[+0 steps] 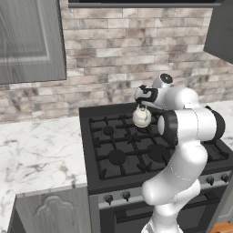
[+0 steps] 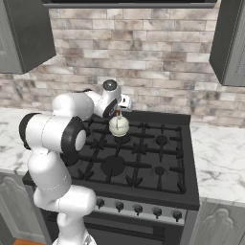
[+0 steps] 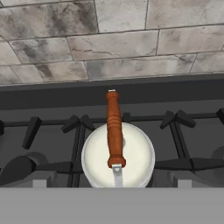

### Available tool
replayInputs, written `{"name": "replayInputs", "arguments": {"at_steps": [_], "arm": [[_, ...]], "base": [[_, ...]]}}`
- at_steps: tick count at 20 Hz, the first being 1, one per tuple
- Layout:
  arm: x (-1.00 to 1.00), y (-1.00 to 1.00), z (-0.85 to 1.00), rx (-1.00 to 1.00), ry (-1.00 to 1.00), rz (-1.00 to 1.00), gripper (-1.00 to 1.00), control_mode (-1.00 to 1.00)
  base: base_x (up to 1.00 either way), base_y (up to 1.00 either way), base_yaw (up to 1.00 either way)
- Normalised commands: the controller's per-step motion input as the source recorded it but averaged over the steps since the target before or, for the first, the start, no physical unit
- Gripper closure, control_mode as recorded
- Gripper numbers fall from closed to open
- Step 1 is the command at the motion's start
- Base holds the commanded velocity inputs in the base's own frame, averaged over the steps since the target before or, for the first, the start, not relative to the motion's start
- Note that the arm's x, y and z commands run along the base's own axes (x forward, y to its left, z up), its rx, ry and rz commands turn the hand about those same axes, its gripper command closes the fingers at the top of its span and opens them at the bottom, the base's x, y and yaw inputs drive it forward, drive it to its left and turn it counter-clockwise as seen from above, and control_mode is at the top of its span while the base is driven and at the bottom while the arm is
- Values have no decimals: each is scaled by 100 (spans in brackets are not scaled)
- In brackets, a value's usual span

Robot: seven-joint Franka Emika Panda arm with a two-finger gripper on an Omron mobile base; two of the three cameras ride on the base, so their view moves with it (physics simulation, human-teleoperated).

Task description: The kettle is done boiling. Turn off the stove, then wait for 300 timesteps before moving the kettle to the dining table.

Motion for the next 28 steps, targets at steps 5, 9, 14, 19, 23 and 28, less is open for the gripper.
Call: {"name": "replayInputs", "arguments": {"at_steps": [5,9,14,19,23,28], "arm": [[34,0,-15,-4,0,0,-100,-100],[33,0,-15,-4,0,0,-100,-100],[25,0,-16,-2,0,0,-100,-100],[22,0,-16,-2,0,0,-100,-100],[22,0,-13,-1,0,0,-100,-100],[17,2,-5,0,0,0,-100,-100]], "base": [[0,0,0],[0,0,0],[0,0,0],[0,0,0],[0,0,0],[0,0,0]]}}
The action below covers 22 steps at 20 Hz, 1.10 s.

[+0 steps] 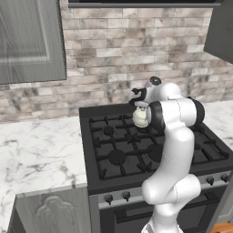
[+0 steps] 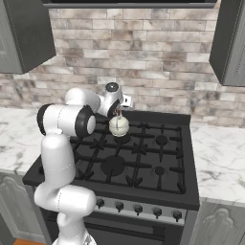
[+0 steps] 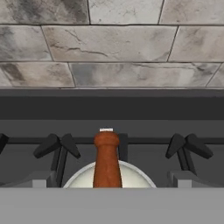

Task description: The kettle is done boiling. Turn off the stove, then wait for 300 timesteps before moving the kettle to the dining table.

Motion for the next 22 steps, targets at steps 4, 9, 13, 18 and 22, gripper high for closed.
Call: {"name": "replayInputs", "arguments": {"at_steps": [4,9,13,18,22], "arm": [[10,3,-6,0,0,0,-100,-100],[7,4,-11,0,0,0,-100,-100],[1,7,-13,0,0,0,100,-100],[0,3,-14,0,0,0,100,-100],[0,0,-12,0,0,0,100,-100]], "base": [[0,0,0],[0,0,0],[0,0,0],[0,0,0],[0,0,0]]}}
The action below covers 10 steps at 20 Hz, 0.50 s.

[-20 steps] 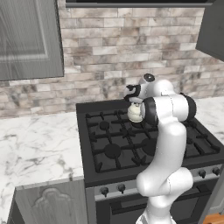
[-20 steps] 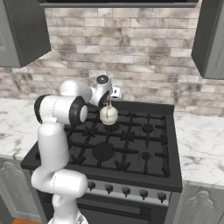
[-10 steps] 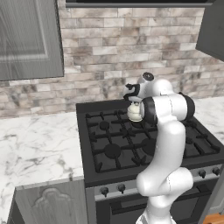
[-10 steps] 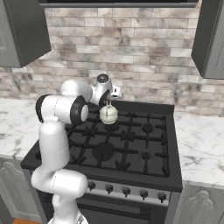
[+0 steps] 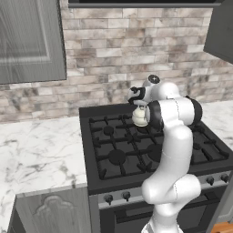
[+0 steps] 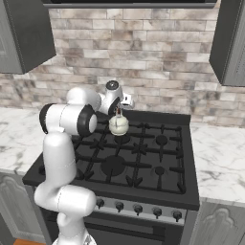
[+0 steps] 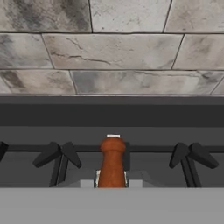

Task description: The kettle is done boiling. Turn off the stove, then wait for 300 timesteps before moving the kettle to the dining table.

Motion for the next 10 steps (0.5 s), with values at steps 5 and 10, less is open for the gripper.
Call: {"name": "replayInputs", "arguments": {"at_steps": [5,10], "arm": [[-3,-2,-7,0,-3,0,100,-100],[-24,-12,9,0,-10,0,100,-100]], "base": [[0,0,0],[0,0,0]]}}
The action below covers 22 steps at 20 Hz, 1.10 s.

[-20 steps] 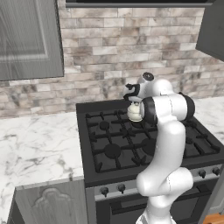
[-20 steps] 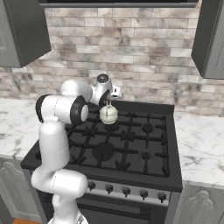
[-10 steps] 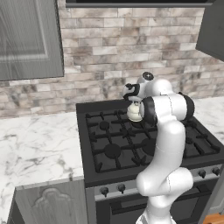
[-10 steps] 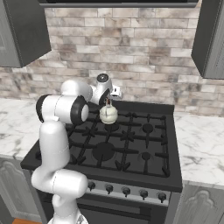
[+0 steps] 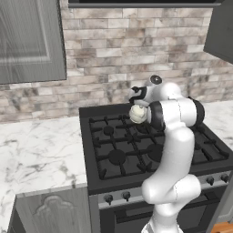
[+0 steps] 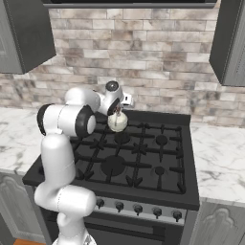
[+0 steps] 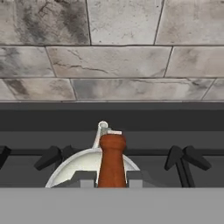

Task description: The kettle is done boiling. Turn off the stove, then wait for 300 timesteps before moving the kettle to the dining table.

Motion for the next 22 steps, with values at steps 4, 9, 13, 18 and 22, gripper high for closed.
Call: {"name": "replayInputs", "arguments": {"at_steps": [4,9,13,18,22], "arm": [[-28,-14,26,0,-9,0,100,-100],[-24,-14,33,0,-5,0,100,-100],[-28,-18,36,0,0,0,100,-100],[-25,-19,41,0,0,0,100,-100],[-28,-17,31,0,3,-2,100,-100]], "base": [[0,0,0],[0,0,0],[0,0,0],[0,0,0],[0,0,0]]}}
